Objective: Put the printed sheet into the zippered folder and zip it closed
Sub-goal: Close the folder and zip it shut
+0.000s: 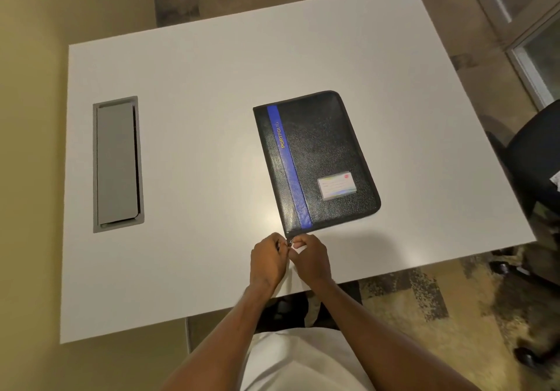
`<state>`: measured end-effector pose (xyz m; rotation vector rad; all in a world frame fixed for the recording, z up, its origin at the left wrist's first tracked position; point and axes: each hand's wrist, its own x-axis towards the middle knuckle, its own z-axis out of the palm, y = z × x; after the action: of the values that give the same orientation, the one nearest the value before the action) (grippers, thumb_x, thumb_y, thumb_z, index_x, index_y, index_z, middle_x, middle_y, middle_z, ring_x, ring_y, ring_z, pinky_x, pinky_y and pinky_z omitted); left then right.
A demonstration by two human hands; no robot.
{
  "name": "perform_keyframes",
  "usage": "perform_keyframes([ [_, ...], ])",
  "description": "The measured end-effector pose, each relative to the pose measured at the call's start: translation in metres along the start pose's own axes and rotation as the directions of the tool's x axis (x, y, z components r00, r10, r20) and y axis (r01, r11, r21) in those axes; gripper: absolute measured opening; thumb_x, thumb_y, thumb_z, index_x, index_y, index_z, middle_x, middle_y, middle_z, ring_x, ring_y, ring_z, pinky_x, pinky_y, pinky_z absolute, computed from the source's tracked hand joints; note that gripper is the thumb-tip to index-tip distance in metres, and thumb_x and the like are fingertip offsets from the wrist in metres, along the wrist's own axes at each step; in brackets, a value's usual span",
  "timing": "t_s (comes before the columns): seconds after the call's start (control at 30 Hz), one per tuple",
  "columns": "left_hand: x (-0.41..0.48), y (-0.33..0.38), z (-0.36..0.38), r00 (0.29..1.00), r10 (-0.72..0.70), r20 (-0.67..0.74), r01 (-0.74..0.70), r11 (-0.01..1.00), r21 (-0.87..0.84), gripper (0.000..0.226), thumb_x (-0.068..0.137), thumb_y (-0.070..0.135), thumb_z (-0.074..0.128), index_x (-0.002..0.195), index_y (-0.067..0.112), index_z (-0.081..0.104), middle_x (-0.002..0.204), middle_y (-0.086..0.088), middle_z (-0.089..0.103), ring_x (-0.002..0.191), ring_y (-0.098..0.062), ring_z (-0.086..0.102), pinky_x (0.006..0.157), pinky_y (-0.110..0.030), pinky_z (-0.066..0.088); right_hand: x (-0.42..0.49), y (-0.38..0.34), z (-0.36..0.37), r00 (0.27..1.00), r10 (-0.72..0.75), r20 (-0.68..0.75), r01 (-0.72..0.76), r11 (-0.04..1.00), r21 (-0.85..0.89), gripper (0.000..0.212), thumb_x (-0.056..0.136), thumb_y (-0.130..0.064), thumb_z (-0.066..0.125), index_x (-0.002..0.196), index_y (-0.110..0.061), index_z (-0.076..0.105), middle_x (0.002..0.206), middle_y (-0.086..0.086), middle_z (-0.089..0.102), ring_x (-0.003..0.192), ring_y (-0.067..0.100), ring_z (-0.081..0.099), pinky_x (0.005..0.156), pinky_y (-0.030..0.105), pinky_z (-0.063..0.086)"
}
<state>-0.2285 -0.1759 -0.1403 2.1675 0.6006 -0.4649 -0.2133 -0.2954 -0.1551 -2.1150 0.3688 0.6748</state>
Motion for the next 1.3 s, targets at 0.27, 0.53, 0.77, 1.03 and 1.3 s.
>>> perform_keyframes([
  [0.27, 0.002, -0.002, 0.002, 0.998, -0.066, -0.015, 0.064, 0.991, -0.121, 0.017, 0.100, 0.017, 0.059, 0.086, 0.014, 0.069, 0.077, 0.004, 0.070, 0.074, -0.017, 0.064, 0.066, -0.030, 0.046, 0.011, 0.003, -0.007, 0.998, 0.002, 0.057, -0.002, 1.000, 0.004, 0.013, 0.090, -0.027, 0.074, 0.095, -0.016, 0.077, 0.090, -0.001, 0.077, 0.083, 0.019, 0.073, 0.082, 0.034, 0.057],
  [0.53, 0.005, 0.000, -0.005, 0.997, -0.056, -0.051, 0.054, 0.998, -0.025, 0.014, 0.090, 0.027, 0.076, 0.078, 0.022, 0.072, 0.071, 0.009, 0.072, 0.071, -0.017, 0.068, 0.072, -0.037, 0.056, 0.005, 0.001, -0.012, 0.992, -0.077, -0.101, 0.047, 0.961, -0.274, 0.020, 0.098, -0.034, 0.062, 0.100, -0.021, 0.076, 0.105, -0.001, 0.076, 0.100, 0.024, 0.069, 0.087, 0.036, 0.054],
  [0.77, 0.004, 0.004, -0.012, 0.994, -0.044, -0.104, 0.055, 0.994, 0.098, 0.016, 0.087, 0.024, 0.075, 0.073, 0.022, 0.069, 0.071, 0.009, 0.073, 0.069, -0.014, 0.068, 0.074, -0.035, 0.056, 0.005, 0.002, -0.005, 0.943, -0.052, -0.330, -0.042, 0.961, -0.272, 0.017, 0.099, -0.027, 0.061, 0.093, -0.013, 0.069, 0.097, 0.007, 0.069, 0.089, 0.032, 0.068, 0.072, 0.036, 0.048],
  [1.03, 0.013, 0.004, -0.016, 0.997, 0.017, -0.075, 0.003, 0.965, 0.264, 0.020, 0.089, 0.027, 0.069, 0.072, 0.018, 0.064, 0.065, 0.004, 0.068, 0.067, -0.022, 0.065, 0.078, -0.042, 0.054, 0.026, 0.035, -0.061, 0.851, 0.031, -0.524, -0.148, 0.972, -0.183, 0.013, 0.099, -0.021, 0.061, 0.094, -0.015, 0.071, 0.095, 0.007, 0.066, 0.079, 0.036, 0.068, 0.066, 0.030, 0.039],
  [1.3, 0.011, 0.019, -0.009, 0.947, 0.318, -0.045, -0.255, 0.830, 0.496, 0.023, 0.084, 0.026, 0.068, 0.106, 0.031, 0.067, 0.117, 0.009, 0.065, 0.107, -0.021, 0.058, 0.092, -0.038, 0.042, 0.047, 0.053, -0.106, 0.863, 0.040, -0.504, -0.135, 0.979, -0.153, 0.012, 0.100, -0.021, 0.060, 0.099, -0.016, 0.071, 0.100, 0.001, 0.065, 0.083, 0.030, 0.067, 0.069, 0.030, 0.039],
])
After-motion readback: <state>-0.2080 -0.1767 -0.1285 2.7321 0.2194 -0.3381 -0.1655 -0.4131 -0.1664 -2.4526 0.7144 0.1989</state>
